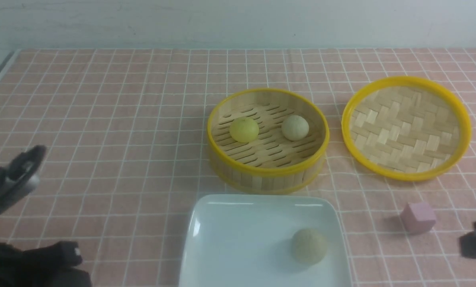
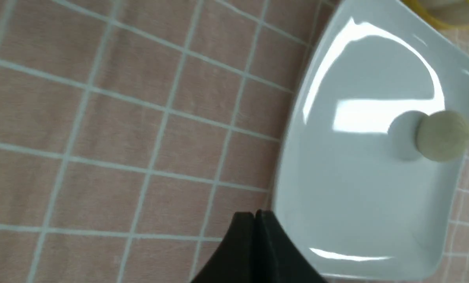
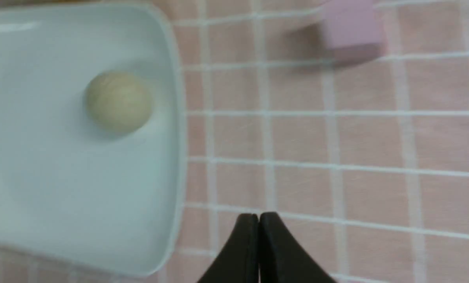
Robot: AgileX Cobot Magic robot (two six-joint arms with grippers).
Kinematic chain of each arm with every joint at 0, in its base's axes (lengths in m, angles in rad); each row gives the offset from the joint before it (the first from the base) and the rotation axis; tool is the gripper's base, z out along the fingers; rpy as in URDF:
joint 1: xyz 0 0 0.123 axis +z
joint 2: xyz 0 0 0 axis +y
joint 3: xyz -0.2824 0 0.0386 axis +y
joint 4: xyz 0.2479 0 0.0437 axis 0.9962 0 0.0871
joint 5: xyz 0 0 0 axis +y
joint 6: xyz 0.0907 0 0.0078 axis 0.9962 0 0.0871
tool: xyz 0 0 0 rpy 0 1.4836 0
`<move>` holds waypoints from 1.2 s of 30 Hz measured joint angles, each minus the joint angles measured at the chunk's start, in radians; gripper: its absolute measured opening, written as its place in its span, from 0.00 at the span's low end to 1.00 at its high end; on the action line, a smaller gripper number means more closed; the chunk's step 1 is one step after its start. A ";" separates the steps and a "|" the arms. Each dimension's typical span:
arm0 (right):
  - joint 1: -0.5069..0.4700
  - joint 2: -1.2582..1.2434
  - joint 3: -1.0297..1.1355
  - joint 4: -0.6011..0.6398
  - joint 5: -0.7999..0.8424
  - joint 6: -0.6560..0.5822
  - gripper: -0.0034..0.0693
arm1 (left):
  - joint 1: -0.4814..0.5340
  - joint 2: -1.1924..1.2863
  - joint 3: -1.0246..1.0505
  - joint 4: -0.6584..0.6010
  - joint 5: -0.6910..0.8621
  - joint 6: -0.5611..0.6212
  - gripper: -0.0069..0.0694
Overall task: Put the steamed buns into the plate on the pink tablecloth.
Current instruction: 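Reach toward a bun in the bamboo steamer with the right gripper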
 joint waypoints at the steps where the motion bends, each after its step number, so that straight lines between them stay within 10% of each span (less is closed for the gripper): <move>1: 0.004 0.012 -0.007 0.019 0.013 -0.018 0.04 | 0.000 0.013 0.000 -0.010 0.001 0.024 0.09; 8: 0.200 0.397 -0.203 0.330 0.077 -0.325 0.04 | 0.000 0.137 -0.006 -0.286 0.001 0.331 0.10; 24: 0.346 0.910 -0.971 -0.421 -0.093 0.324 0.19 | 0.000 0.146 -0.006 -0.305 -0.033 0.363 0.14; 36: 0.346 1.168 -1.179 -0.600 -0.142 0.366 0.55 | 0.000 0.147 -0.007 -0.299 -0.142 0.364 0.16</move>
